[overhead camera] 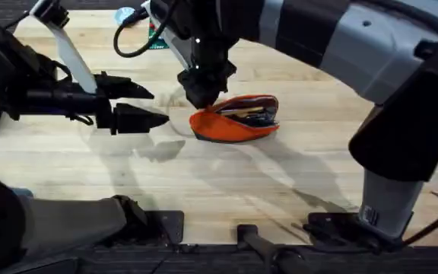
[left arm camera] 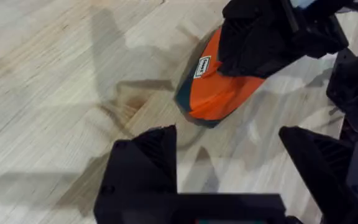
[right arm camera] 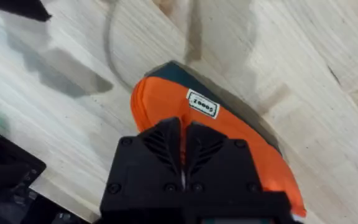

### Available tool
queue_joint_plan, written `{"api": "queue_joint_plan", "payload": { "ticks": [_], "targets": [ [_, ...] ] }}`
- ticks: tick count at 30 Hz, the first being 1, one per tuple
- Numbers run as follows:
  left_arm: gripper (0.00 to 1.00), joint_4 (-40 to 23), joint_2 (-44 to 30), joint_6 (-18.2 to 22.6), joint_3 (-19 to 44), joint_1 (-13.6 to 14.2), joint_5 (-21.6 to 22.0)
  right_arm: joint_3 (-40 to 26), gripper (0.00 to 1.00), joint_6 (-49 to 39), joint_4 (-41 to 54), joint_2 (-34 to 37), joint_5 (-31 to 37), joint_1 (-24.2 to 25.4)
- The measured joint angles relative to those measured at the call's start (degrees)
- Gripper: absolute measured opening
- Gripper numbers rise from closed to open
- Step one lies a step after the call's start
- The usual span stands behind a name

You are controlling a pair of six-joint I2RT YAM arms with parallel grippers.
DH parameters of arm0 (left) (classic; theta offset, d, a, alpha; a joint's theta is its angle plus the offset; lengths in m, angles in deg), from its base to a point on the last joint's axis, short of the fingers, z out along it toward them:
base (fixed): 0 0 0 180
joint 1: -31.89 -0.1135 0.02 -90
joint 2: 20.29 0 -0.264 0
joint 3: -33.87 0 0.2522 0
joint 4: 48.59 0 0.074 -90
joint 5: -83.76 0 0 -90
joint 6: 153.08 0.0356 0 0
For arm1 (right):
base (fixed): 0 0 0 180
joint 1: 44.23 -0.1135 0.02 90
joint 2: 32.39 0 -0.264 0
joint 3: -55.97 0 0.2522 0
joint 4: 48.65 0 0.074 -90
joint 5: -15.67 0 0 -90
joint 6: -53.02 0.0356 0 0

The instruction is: Unzip the bag, pick up the pens from the table one at a time and place them inside, then zip the bag closed.

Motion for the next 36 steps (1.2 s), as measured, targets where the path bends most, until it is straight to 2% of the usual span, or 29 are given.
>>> {"api": "queue_joint_plan", "payload": {
  "ticks": [10,19,23,27,36],
  "targets": [
    [0.995,-0.02,0.00,0.00,0.00,0.00,-0.02,-0.48,0.031,-0.02,1.31,0.00,0.02,0.02],
    [0.995,-0.02,0.00,0.00,0.00,0.00,-0.02,-7.92,0.031,0.00,5.64,0.00,0.22,0.02],
    [0.995,-0.02,0.00,0.00,0.00,0.00,-0.36,-9.22,0.031,-0.01,6.09,0.00,0.22,0.02],
    [0.995,-0.02,0.00,-0.31,0.00,0.00,-2.92,-9.22,0.031,0.00,6.50,0.00,0.22,0.02],
    [0.995,-0.02,0.00,-4.87,-0.01,0.00,-12.06,-9.22,0.030,0.00,7.32,0.00,0.22,0.02]
  ]
}}
